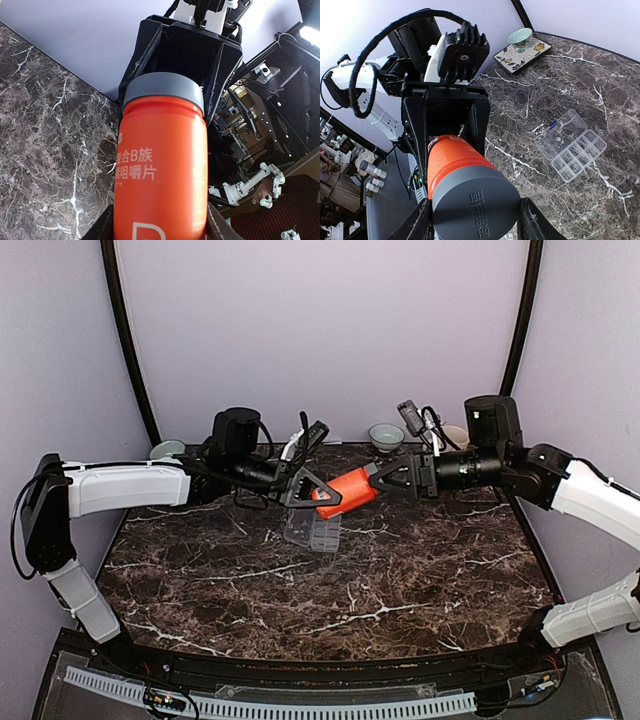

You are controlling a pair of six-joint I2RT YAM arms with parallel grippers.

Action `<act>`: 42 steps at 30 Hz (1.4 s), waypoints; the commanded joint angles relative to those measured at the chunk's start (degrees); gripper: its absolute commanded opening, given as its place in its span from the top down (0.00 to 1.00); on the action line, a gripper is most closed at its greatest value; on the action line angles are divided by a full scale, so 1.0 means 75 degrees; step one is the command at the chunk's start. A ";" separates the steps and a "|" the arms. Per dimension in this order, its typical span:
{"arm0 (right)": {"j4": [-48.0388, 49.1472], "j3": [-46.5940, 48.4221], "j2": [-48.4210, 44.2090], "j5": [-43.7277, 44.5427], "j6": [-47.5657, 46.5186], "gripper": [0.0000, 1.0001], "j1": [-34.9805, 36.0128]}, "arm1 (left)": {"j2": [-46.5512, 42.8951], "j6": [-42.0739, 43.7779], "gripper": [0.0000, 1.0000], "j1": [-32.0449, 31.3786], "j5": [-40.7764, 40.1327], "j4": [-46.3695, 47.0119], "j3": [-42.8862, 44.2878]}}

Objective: Sort the pills into containers
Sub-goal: Unscrew the lid of the pill bottle.

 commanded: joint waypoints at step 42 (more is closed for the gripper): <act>0.0139 0.1582 0.0958 -0.0284 0.2574 0.20 -0.0236 | -0.0349 0.2001 1.00 0.0376 -0.0244 -0.1427 0.0593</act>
